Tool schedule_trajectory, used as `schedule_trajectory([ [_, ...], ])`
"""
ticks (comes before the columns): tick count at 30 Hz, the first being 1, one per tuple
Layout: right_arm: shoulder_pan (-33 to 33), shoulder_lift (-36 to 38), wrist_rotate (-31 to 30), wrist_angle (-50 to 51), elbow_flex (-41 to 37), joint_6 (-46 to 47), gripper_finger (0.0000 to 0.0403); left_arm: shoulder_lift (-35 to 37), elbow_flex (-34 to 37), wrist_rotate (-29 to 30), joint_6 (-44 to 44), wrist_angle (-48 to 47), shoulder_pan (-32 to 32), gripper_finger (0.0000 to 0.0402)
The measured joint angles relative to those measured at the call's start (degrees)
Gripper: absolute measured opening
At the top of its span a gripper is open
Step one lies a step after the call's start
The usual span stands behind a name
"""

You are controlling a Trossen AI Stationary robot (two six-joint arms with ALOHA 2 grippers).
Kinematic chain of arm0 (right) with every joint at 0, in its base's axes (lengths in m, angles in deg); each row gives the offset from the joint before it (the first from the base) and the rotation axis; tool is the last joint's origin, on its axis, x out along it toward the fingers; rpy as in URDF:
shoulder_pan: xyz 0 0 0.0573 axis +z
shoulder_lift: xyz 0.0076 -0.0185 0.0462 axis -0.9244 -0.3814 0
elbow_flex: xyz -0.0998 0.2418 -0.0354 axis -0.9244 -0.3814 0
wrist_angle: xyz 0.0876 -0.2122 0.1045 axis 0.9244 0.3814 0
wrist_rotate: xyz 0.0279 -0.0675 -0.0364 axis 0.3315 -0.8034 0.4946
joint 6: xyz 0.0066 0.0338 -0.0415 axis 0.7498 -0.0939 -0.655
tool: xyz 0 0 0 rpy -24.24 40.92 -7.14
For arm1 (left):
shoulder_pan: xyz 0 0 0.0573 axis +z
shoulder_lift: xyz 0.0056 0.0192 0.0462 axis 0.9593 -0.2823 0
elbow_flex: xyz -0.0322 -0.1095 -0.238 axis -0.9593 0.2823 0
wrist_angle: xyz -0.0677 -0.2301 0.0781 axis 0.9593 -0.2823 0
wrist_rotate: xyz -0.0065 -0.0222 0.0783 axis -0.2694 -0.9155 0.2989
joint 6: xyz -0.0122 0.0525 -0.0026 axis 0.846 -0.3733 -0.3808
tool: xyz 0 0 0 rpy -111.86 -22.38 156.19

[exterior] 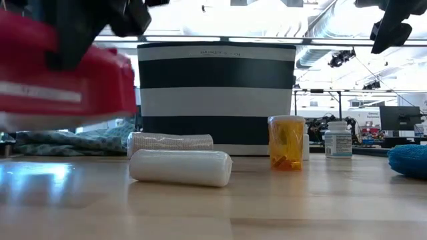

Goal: Pick & place medical supplies in basket/bin
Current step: Put the red first aid kit box into the blue bin

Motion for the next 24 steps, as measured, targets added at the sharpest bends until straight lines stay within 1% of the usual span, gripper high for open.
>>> schedule_trajectory([
  [5, 0.0, 0.0, 0.0, 0.0, 0.0, 0.0, 0.0259, 0.0, -6.2, 4.3, -5.2, -4.4, 0.0, 0.009],
  [10, 0.0, 0.0, 0.0, 0.0, 0.0, 0.1, 0.0259, 0.0, -11.8, 11.1, -13.5, -4.8, 0.0, 0.009],
  [14, 0.0, 0.0, 0.2, 0.0, 0.0, 0.1, 0.0259, 0.0, -16.5, 13.7, -19.7, -6.4, 0.0, 0.009],
  [24, 0.0, 0.0, -0.2, 0.0, 0.0, 1.5, 0.0259, 0.1, -28.7, 23.5, -36.3, -9.1, 0.1, 0.009],
])
